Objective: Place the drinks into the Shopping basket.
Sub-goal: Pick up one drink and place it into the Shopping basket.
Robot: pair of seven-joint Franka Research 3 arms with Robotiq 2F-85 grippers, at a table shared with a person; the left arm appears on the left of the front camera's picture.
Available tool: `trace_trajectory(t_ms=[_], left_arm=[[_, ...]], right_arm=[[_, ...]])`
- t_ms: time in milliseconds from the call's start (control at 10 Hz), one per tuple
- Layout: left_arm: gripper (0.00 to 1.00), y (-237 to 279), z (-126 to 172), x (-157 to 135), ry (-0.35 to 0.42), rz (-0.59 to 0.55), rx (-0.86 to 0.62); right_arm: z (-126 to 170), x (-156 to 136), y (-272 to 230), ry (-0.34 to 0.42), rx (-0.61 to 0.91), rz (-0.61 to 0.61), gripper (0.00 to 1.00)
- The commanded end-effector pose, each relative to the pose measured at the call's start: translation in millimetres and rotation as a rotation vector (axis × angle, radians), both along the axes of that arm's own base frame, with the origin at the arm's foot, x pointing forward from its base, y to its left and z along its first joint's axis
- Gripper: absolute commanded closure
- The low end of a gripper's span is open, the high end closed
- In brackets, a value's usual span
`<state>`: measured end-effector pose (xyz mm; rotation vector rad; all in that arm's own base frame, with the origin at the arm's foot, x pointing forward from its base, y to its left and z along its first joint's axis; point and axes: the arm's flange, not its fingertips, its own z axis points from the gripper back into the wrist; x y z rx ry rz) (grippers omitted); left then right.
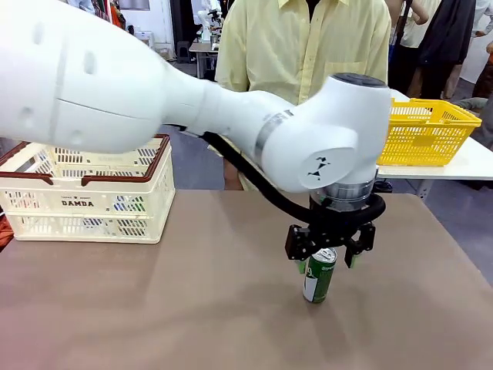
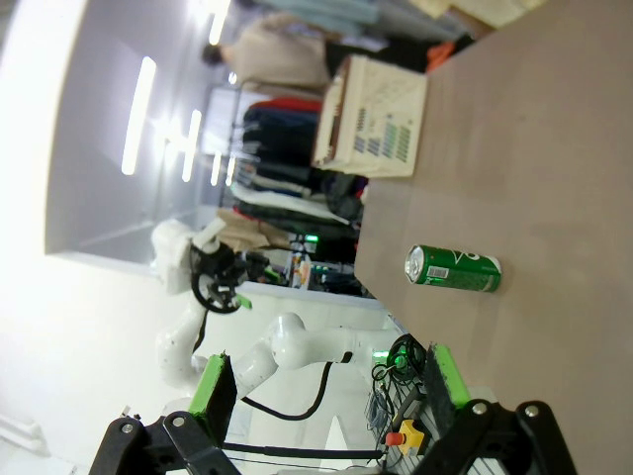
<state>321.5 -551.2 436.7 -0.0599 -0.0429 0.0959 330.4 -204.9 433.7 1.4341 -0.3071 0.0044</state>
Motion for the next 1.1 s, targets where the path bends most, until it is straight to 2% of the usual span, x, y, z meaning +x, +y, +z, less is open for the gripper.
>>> trace_trajectory(t_ms=[0,200,1000], left_arm=[[0.0,-31,-2,13,-0.07,0.008,-0.002],[0.0,-31,-12,25,-0.106,0.034,0.049],[0.0,-15,-42,50,0.001,-0.003,0.057]], right_arm=[[7,1,2,0.01,0.011,-0.007,0.0],[7,1,2,0.01,0.011,-0.007,0.0],[7,1,2,0.01,0.011,-0.007,0.0]])
